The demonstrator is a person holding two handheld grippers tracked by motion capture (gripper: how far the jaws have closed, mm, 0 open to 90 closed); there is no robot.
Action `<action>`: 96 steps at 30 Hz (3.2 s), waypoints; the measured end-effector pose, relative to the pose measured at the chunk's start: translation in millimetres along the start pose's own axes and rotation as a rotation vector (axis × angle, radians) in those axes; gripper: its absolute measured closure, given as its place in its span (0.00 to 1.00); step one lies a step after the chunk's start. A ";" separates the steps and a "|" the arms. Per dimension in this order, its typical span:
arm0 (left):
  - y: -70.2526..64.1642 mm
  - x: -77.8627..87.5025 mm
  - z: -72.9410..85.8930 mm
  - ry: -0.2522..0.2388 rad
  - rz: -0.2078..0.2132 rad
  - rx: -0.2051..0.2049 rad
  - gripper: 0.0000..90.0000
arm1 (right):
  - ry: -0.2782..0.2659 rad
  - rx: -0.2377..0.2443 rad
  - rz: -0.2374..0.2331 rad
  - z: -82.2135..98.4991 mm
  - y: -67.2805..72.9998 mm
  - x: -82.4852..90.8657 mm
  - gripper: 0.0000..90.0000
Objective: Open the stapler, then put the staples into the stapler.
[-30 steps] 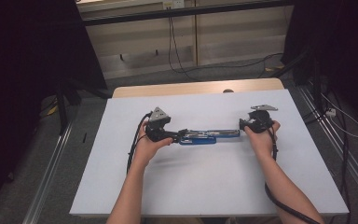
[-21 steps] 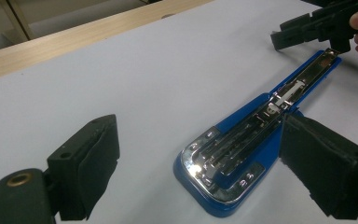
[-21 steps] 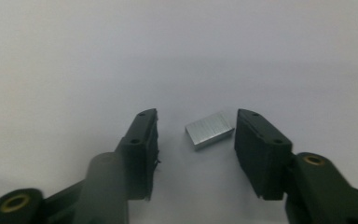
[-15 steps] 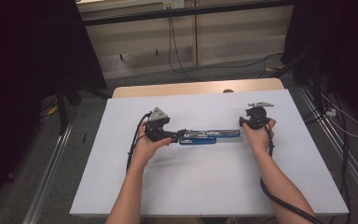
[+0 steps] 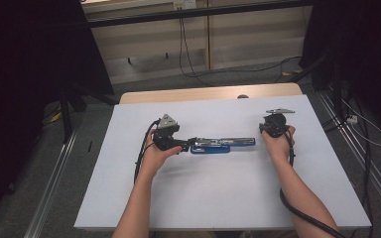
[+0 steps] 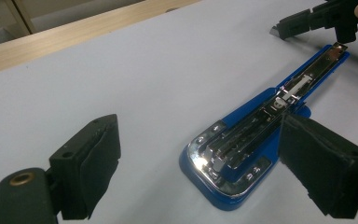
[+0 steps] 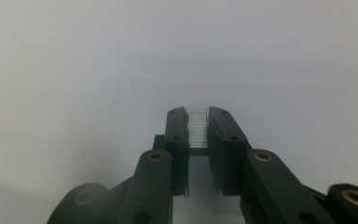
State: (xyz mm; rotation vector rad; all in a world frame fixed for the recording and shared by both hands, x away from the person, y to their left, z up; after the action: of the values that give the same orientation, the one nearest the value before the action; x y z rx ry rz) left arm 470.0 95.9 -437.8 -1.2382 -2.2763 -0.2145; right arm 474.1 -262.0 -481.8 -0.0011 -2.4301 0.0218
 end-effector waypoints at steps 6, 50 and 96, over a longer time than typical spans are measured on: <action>1.1 1.6 0.1 0.004 -0.005 0.000 0.15 | 0.001 0.000 -0.024 0.2 -3.6 0.1 0.87; 5.9 24.1 4.3 0.011 -0.030 0.058 0.09 | -0.042 0.147 -0.260 -22.2 -1.1 35.9 0.88; 6.7 36.3 13.6 0.015 -0.037 0.092 0.07 | -0.111 0.346 -0.556 -43.5 58.8 51.6 0.88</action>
State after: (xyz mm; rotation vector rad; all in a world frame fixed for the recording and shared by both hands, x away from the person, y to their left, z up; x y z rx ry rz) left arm 454.5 131.4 -431.0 -1.1448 -2.2708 -0.1301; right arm 463.2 -202.2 -416.1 0.8451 -2.4228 0.1937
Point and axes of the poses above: each handheld gripper's, and its own axes: x roughly backward along the jaws, z roughly out of its underside, y roughly to its left, the point moved 2 cm from there along -x, roughly forward along the jaws, and after that the axes turned 5 degrees about z, right-handed, at the moved point
